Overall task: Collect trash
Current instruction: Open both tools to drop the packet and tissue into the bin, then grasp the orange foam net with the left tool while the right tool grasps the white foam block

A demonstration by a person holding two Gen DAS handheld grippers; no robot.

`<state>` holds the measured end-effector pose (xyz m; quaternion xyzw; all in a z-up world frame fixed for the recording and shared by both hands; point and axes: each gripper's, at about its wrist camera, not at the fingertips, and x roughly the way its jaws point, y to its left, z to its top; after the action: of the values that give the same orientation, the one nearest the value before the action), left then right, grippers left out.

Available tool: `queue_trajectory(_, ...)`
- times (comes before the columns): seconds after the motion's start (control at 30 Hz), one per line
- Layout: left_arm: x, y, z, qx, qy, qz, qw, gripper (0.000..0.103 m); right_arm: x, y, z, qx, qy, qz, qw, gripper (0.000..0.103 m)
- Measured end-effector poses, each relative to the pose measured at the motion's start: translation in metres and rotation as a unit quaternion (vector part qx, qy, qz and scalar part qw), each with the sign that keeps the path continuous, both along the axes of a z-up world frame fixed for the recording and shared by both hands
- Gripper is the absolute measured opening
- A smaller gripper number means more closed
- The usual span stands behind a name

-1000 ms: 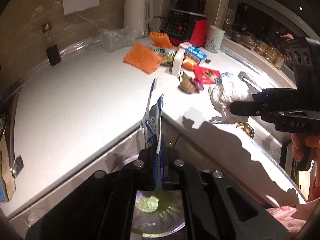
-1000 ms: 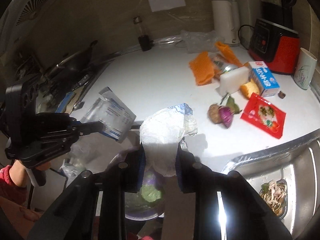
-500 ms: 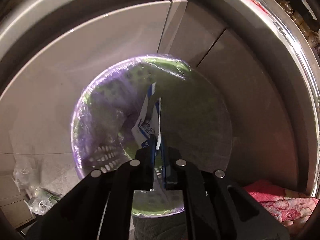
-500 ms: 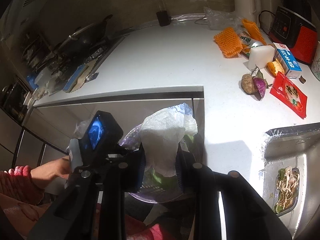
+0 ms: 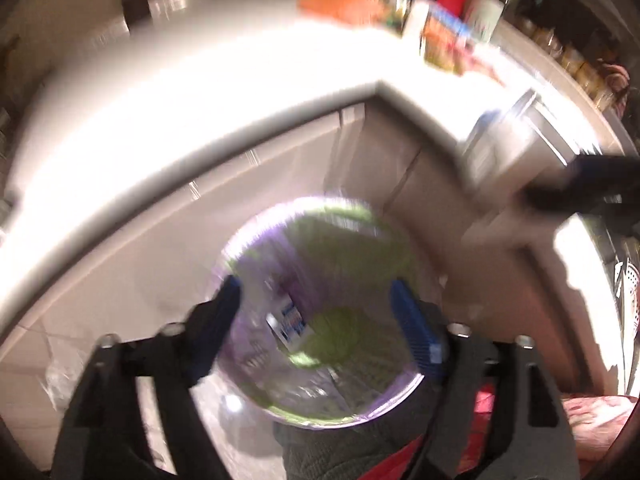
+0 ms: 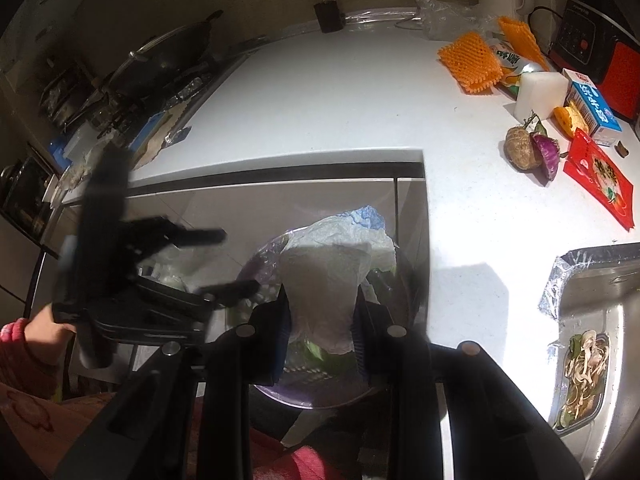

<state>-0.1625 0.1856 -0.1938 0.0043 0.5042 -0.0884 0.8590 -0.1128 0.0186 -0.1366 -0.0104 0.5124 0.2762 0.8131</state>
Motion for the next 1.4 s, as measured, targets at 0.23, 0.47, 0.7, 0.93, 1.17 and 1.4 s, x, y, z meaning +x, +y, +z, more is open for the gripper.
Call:
queue_trajectory(0.23, 0.006, 0.016, 0.077, 0.024, -0.071, -0.003, 0.9972, 0.092, -0.001, 0.032, -0.038, -0.001, 0.020, 0.027, 0.999, 0.029)
queue_trajectory(0.47, 0.054, 0.029, 0.082, 0.031, -0.071, -0.005, 0.9970, 0.093, -0.006, 0.069, -0.091, -0.042, 0.047, 0.051, 0.997, 0.066)
queue_trajectory(0.7, 0.090, 0.022, 0.095, 0.014, -0.084, -0.030, 0.9959, 0.093, 0.001, 0.061, -0.084, -0.036, 0.048, 0.012, 0.998, 0.094)
queue_trajectory(0.93, 0.124, 0.001, 0.105, 0.002, -0.102, -0.046, 0.9938, 0.093, 0.015, 0.027, -0.034, 0.000, 0.002, -0.040, 0.999, 0.097)
queue_trajectory(1.17, 0.151, -0.035, 0.117, -0.003, -0.128, -0.066, 0.9896, 0.095, 0.033, -0.041, 0.025, 0.013, -0.066, -0.126, 0.990, 0.098)
queue_trajectory(1.4, 0.199, -0.074, 0.105, -0.004, -0.147, -0.063, 0.9871, 0.095, 0.049, -0.104, 0.058, -0.013, -0.112, -0.199, 0.974, 0.101)
